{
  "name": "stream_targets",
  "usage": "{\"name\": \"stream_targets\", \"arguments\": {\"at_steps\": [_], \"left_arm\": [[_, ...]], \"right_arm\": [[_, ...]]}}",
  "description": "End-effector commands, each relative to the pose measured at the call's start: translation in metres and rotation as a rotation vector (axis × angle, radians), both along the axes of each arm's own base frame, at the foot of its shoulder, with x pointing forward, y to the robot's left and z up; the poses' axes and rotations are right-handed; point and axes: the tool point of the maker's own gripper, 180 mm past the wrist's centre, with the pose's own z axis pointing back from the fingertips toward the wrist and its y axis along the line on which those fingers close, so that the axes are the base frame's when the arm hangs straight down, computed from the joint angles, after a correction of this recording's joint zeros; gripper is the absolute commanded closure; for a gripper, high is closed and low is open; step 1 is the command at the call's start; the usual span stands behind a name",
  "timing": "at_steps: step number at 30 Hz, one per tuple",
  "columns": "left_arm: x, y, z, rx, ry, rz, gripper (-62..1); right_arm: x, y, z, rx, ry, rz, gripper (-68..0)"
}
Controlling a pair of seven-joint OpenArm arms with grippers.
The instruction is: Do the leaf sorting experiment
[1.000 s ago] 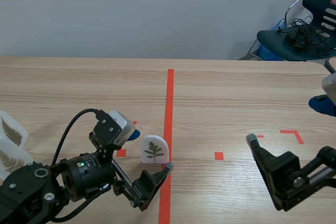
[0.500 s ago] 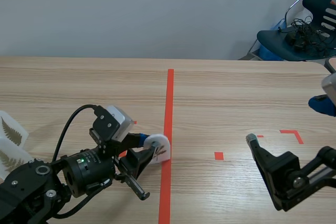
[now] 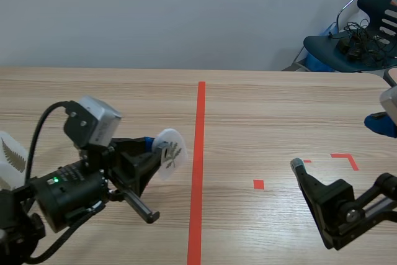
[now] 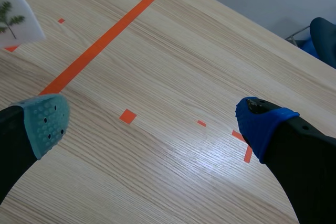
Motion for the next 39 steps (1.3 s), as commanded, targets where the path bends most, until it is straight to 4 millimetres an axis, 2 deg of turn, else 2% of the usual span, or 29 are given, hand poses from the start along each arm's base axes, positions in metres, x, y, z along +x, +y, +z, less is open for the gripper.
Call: {"name": "stream_targets", "arguments": {"at_steps": [1,8,13,16,23,28,34,36,39], "left_arm": [[-0.005,0.019,-0.007,-0.012,0.030,0.059,-4.0],[-0.019,0.083,-0.022,-0.007,0.101,0.245,-4.1],[-0.011,0.125,-0.022,0.025,0.085,0.384,-4.1],[-0.008,0.152,-0.028,0.065,0.086,0.471,-4.1],[-0.004,0.195,-0.049,0.108,0.122,0.561,-4.1],[0.004,0.219,-0.046,0.134,0.094,0.594,-4.1],[0.005,0.231,-0.040,0.156,0.079,0.607,-4.4],[0.005,0.232,-0.040,0.155,0.078,0.609,-7.8],[0.005,0.231,-0.040,0.154,0.078,0.606,-17.3]], "right_arm": [[0.004,0.004,0.013,0.009,-0.042,0.013,-67.9],[0.004,0.003,0.013,0.009,-0.041,0.012,-67.9],[0.004,0.004,0.013,0.012,-0.041,0.012,-67.9],[0.004,0.004,0.013,0.020,-0.039,0.009,-67.9],[0.004,0.004,0.013,0.023,-0.039,0.009,-67.9],[0.004,0.004,0.013,0.023,-0.039,0.009,-67.9],[0.004,0.004,0.014,0.023,-0.041,0.009,-67.9],[0.004,0.004,0.014,0.023,-0.042,0.009,-67.9],[0.004,0.004,0.014,0.023,-0.042,0.009,-67.9]]}}
